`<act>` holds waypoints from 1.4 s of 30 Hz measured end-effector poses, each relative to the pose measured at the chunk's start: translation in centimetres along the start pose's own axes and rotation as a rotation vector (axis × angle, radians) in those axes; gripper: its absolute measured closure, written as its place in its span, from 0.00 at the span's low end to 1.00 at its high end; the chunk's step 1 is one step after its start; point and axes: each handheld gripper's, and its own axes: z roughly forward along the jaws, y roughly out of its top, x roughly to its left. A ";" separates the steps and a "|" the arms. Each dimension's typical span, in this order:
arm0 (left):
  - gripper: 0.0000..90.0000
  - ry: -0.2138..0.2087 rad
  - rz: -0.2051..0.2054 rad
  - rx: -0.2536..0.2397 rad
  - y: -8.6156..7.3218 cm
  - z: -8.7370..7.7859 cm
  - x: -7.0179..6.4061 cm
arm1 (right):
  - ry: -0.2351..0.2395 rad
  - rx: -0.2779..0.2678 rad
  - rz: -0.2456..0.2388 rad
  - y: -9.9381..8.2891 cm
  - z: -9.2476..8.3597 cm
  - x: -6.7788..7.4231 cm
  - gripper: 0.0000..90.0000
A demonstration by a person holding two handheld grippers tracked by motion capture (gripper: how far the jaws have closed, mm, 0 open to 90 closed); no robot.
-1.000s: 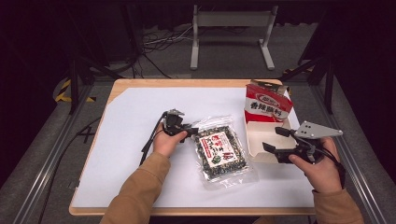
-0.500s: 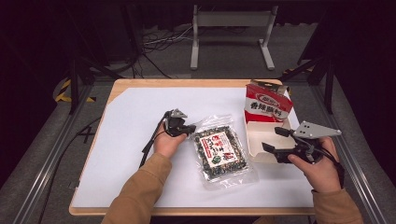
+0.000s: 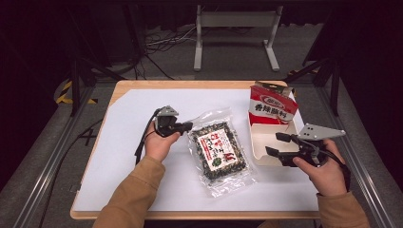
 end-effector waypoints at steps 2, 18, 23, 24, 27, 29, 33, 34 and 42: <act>0.99 -0.010 0.002 -0.027 0.3 -0.9 -0.3 | 0.021 0.004 0.008 0.1 0.1 0.2 0.42; 0.99 -0.091 0.150 -0.197 2.4 -7.7 -5.3 | 0.066 0.045 -0.052 1.3 0.7 0.9 0.48; 0.99 -0.110 0.220 -0.239 2.8 -9.6 -7.4 | 0.087 0.014 -0.061 2.3 1.3 1.4 0.40; 0.99 -0.119 0.231 -0.247 2.9 -9.9 -7.8 | 0.090 0.011 -0.063 2.5 1.3 1.5 0.39; 0.99 -0.141 0.261 -0.266 3.1 -10.6 -8.7 | 0.101 -0.006 -0.069 3.1 1.5 1.7 0.36; 0.99 -0.150 0.270 -0.274 3.2 -10.9 -9.1 | 0.115 -0.013 -0.073 3.4 1.6 1.9 0.35; 0.99 -0.165 0.305 -0.308 3.3 -11.6 -9.9 | 0.136 -0.019 -0.084 3.7 1.8 2.1 0.34; 0.99 -0.165 0.305 -0.308 3.3 -11.6 -9.9 | 0.136 -0.019 -0.084 3.7 1.8 2.1 0.34; 0.99 -0.200 0.319 -0.317 3.4 -11.9 -10.4 | 0.187 -0.059 -0.144 4.5 2.3 2.9 0.32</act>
